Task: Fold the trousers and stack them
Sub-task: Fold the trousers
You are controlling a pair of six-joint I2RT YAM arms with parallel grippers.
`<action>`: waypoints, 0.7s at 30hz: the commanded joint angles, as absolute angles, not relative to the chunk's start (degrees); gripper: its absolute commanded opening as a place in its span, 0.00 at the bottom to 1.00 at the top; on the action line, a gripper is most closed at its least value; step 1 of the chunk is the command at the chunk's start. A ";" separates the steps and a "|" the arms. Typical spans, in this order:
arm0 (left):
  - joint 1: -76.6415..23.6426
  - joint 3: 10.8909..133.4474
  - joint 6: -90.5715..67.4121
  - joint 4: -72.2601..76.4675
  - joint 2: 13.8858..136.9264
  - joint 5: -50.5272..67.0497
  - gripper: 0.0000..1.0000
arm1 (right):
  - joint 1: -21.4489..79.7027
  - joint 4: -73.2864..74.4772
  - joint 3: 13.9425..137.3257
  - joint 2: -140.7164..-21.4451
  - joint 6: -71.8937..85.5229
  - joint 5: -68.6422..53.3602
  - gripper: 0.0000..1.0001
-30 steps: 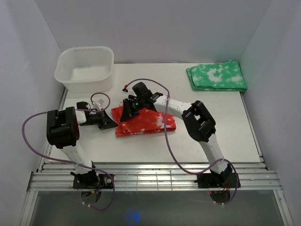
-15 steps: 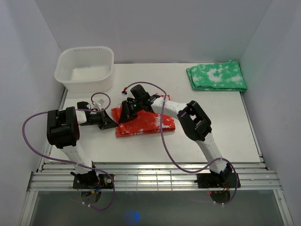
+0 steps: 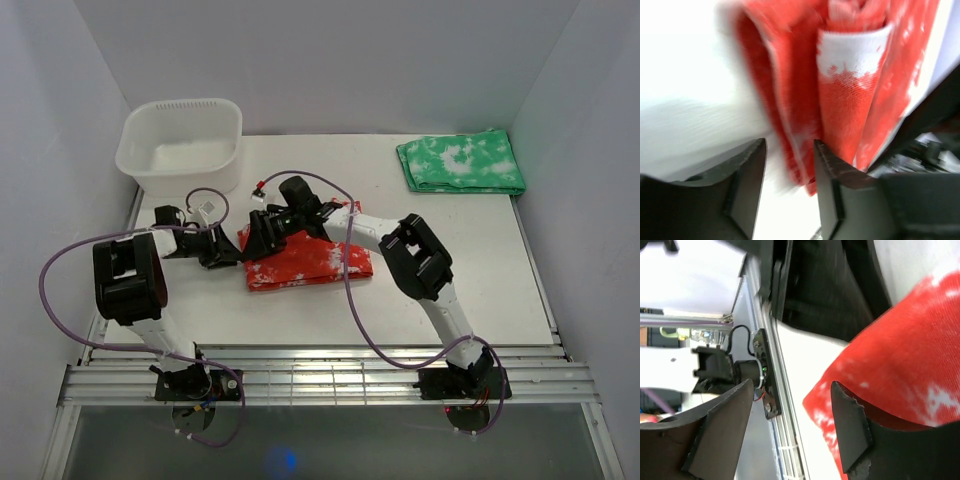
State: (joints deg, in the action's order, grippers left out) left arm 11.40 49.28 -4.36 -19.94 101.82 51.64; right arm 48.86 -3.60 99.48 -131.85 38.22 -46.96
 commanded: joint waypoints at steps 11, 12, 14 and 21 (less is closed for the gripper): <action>14.26 70.66 21.80 -51.23 85.78 62.13 0.56 | 28.13 27.73 96.18 -107.76 0.99 -57.13 0.87; 12.32 70.84 21.10 -51.41 85.87 63.10 0.55 | 27.17 29.34 94.67 -107.32 -2.34 -57.56 0.86; 7.14 69.70 19.87 -50.63 86.74 66.70 0.53 | 24.88 31.28 91.60 -106.53 -3.95 -59.40 0.82; 0.97 57.41 9.67 -39.91 93.85 67.33 0.44 | 23.47 30.86 78.42 -110.11 -5.37 -65.73 0.75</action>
